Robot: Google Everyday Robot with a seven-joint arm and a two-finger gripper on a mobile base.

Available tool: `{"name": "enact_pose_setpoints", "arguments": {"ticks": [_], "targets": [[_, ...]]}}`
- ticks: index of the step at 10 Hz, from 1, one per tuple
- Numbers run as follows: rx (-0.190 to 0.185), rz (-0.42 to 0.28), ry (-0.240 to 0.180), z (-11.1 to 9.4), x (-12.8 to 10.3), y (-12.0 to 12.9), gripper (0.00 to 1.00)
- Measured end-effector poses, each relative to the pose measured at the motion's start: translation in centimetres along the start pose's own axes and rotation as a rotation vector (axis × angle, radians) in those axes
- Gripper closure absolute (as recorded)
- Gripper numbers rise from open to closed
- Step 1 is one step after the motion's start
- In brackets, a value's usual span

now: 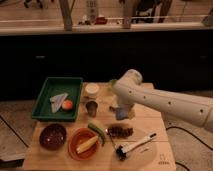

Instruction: Place sponge in metal cup

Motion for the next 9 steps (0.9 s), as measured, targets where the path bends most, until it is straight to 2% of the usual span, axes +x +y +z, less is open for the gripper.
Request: {"name": "enact_pose_setpoints", "arguments": {"ticks": [1,2,4,5,9], "targets": [[0.000,-0.070,0.003,-1.3,-0.9,-0.9,0.99],[-0.004,-0.151,-0.014,-2.4,-1.7,-1.8,0.99],[-0.017,-0.243,-0.045,-3.5,-3.1,-3.3,0.99],[-0.031,-0.311,-0.061,-4.2,-4.3,-4.7,0.99],[-0.075,-0.442,-0.084,-5.3,-6.7,-7.2,0.99]]}}
